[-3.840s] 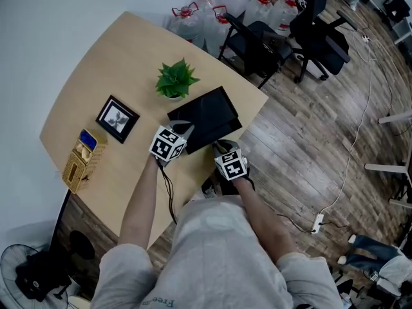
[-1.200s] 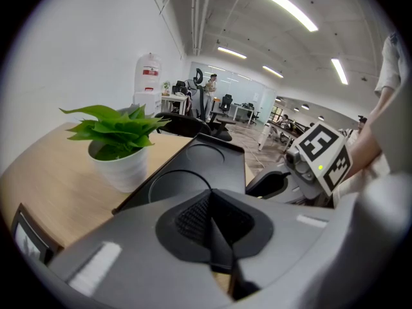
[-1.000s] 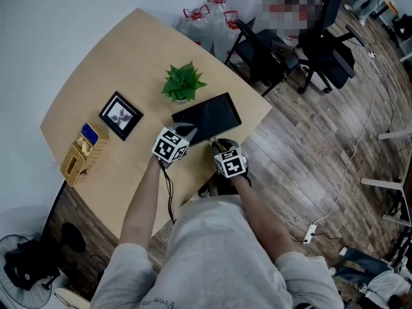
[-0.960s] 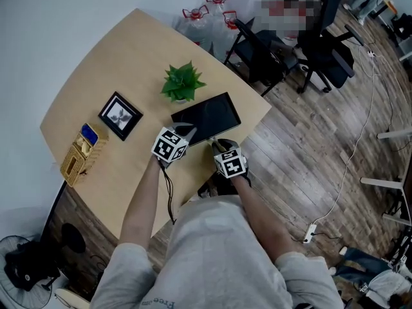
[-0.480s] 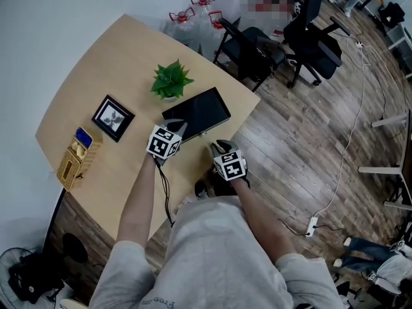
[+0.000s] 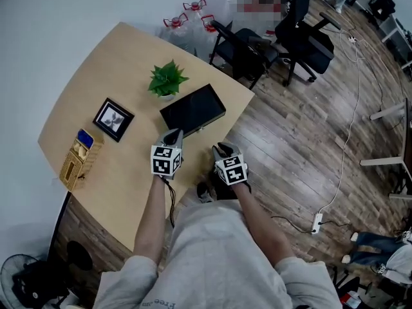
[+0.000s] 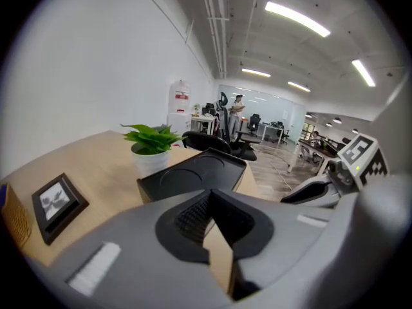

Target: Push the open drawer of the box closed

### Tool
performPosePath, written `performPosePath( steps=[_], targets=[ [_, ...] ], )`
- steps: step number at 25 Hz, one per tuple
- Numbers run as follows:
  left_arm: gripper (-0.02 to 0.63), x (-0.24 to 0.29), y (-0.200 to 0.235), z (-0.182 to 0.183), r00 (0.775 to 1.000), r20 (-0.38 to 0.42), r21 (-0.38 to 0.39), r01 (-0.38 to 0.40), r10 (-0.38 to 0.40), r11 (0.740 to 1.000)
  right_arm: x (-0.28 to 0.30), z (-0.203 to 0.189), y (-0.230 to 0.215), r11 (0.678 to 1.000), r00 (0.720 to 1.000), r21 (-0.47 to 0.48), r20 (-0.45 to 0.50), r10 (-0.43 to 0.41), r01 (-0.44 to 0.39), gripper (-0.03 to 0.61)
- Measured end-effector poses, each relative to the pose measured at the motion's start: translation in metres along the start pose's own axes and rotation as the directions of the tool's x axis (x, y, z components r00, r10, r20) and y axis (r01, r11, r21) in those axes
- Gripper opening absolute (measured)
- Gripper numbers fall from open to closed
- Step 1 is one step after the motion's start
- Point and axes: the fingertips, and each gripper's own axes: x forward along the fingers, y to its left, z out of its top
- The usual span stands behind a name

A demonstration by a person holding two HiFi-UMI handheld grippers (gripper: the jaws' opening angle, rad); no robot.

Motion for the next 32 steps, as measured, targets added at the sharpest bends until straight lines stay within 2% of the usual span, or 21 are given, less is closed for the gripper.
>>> performPosePath(
  steps=[5,10,16,26,32],
  targets=[
    [0.052,-0.033,-0.027,-0.026,0.998,0.033,-0.070,-0.054,0.056,0.996,-0.016,-0.002,0.016,1.000,0.998,0.007,0.061,-0.001,0.001,0.072],
    [0.052,-0.064,-0.031,-0.035,0.987,0.090,-0.147,-0.118,0.133,0.982,-0.034,0.002,0.024,0.999,0.988,0.047,0.152,-0.018,0.011,0.072],
    [0.052,-0.082,-0.039,-0.043,0.985,0.121,-0.130,-0.109,0.125,0.986,-0.042,0.000,0.031,0.998,0.979,0.065,0.199,-0.038,0.026,0.072],
    [0.052,-0.091,-0.043,-0.054,0.986,0.121,-0.110,-0.097,0.110,0.989,-0.043,-0.002,0.035,0.996,0.972,0.086,0.226,-0.058,0.039,0.070],
    [0.052,-0.095,-0.044,-0.055,0.987,0.118,-0.106,-0.100,0.112,0.989,-0.044,0.004,0.034,0.994,0.967,0.096,0.247,-0.069,0.046,0.007]
  ],
)
